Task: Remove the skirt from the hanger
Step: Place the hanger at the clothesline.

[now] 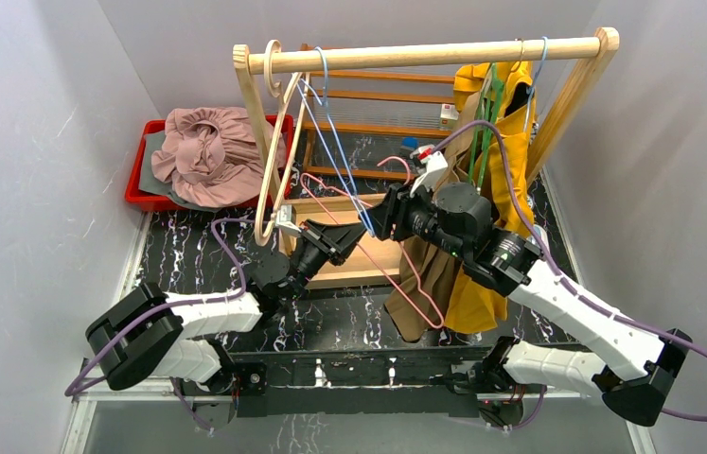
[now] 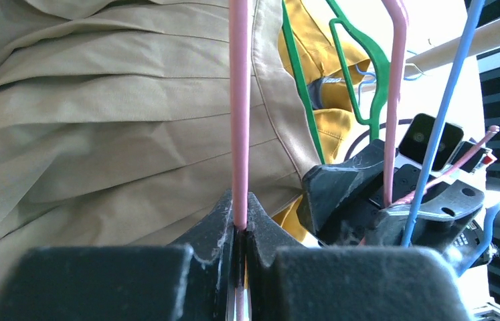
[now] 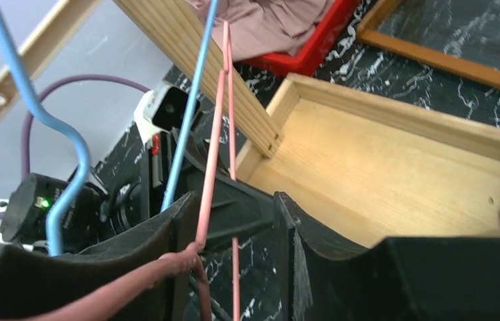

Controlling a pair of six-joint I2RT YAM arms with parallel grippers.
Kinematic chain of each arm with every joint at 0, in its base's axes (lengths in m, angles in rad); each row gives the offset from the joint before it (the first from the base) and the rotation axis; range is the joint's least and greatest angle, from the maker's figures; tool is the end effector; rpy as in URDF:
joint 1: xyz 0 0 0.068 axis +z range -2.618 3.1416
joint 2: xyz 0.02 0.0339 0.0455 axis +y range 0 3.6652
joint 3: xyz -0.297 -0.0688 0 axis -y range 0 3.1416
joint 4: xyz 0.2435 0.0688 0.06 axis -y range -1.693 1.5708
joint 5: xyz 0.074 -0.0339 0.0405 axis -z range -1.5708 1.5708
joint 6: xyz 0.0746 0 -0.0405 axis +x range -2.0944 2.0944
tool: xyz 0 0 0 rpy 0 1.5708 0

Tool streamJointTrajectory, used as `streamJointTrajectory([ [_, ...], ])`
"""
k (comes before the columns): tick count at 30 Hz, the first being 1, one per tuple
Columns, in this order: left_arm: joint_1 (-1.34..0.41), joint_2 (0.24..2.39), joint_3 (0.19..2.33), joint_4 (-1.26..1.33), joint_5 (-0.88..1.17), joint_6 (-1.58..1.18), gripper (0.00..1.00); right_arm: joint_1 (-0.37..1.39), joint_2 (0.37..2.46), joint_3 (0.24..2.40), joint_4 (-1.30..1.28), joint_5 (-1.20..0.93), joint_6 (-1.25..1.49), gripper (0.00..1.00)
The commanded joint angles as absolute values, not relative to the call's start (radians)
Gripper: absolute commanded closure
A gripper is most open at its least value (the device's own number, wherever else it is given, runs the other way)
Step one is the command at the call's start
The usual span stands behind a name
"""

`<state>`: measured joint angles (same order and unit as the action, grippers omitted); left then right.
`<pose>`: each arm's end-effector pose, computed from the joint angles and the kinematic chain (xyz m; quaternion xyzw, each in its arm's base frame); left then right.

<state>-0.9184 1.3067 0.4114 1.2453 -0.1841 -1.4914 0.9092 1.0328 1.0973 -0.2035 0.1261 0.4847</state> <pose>0.1808 -0.2142 0.2982 -0.2335 0.5262 -0.7431 0.3411 0.1632 0.1943 0.4236 -0.1182 0.7448 0.3840 0.5328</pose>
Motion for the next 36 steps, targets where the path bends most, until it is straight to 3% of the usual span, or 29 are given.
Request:
streamJointTrajectory([
  [1,-0.930,1.269,0.406,1.346,-0.236,-1.527,1.00,0.908,0.985,1.110,-0.305,0.109,0.497,0.49],
  [11,-0.932,1.325,0.398,1.410,-0.273,-1.609,1.00,0.908,0.869,1.028,-0.355,0.023,0.500,0.55],
  [18,-0.931,1.345,0.396,1.402,-0.223,-1.561,1.00,0.908,0.843,1.061,-0.300,0.064,0.497,1.00],
  [20,-0.930,1.324,0.358,1.381,-0.219,-1.553,0.82,0.908,0.868,1.109,-0.343,0.130,0.494,1.00],
  [24,-0.930,1.162,0.267,1.187,-0.255,-1.462,0.37,0.908,0.897,1.181,-0.430,0.256,0.452,1.00],
  [25,-0.927,1.075,0.259,1.084,-0.271,-1.443,0.32,0.908,0.899,1.193,-0.438,0.270,0.437,1.00],
  [31,-0.911,0.715,0.316,0.386,-0.347,-1.280,0.25,0.908,0.930,1.274,-0.458,0.334,0.345,1.00],
  [36,-0.905,0.551,0.393,0.014,-0.438,-1.159,0.17,0.908,0.977,1.359,-0.436,0.386,0.224,1.00],
])
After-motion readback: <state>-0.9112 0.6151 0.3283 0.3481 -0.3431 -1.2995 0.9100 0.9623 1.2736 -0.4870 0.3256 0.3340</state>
